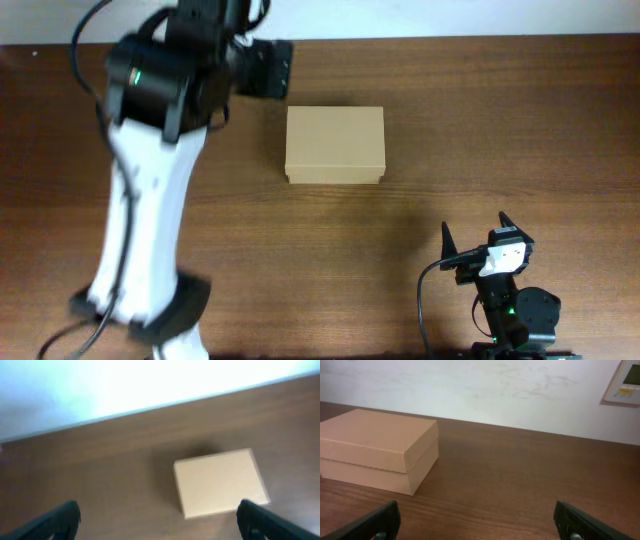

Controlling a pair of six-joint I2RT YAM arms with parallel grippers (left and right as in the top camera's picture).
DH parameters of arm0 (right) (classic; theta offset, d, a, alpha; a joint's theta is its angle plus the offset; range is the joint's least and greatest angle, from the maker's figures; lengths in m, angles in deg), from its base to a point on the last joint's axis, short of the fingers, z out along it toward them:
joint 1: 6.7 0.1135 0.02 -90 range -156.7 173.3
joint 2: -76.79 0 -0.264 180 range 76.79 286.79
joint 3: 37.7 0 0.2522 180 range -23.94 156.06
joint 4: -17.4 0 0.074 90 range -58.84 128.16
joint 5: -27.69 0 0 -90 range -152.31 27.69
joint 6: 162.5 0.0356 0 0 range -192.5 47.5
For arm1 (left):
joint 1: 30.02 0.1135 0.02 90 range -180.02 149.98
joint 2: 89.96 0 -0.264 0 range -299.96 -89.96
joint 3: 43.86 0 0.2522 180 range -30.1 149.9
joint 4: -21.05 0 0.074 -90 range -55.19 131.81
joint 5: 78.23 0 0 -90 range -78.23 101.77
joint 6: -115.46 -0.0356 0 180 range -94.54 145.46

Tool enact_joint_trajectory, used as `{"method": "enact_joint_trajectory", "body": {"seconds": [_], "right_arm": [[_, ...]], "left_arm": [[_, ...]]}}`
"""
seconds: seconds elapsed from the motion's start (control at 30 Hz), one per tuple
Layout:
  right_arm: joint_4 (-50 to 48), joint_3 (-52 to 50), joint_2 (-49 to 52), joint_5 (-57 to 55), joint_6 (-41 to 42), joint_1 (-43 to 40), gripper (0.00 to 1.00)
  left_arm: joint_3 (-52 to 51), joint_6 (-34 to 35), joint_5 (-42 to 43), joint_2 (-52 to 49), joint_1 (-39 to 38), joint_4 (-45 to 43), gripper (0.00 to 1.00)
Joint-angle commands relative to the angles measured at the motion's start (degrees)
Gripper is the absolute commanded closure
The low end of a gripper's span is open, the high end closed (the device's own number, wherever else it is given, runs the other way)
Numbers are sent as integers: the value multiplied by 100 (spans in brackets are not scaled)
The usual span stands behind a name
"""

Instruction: Pack container

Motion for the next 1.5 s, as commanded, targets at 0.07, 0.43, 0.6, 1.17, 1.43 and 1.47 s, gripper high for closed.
{"method": "enact_joint_trajectory", "body": {"seconds": [0.07, 0.43, 0.6, 1.17, 1.43, 1.47], "right_arm": [[-20, -59, -74, 52, 4, -33, 1], [-20, -59, -74, 52, 4, -33, 1], [-20, -59, -74, 52, 4, -33, 1], [-20, -59, -74, 52, 4, -33, 1], [-20, -59, -74, 52, 4, -33, 1], [-20, -59, -74, 52, 4, -33, 1]], "left_arm": [[-1561, -223, -452, 1349, -52, -1408, 0], [-4813, -240, -555, 3838, 249, -4503, 0], [-6489, -240, -555, 4868, 612, -5930, 0], [-12148, -238, -555, 8194, 1338, -10675, 0], [-13508, -240, -555, 9219, 1652, -11001, 0], [-13604, -238, -555, 9294, 1679, -11003, 0]]}}
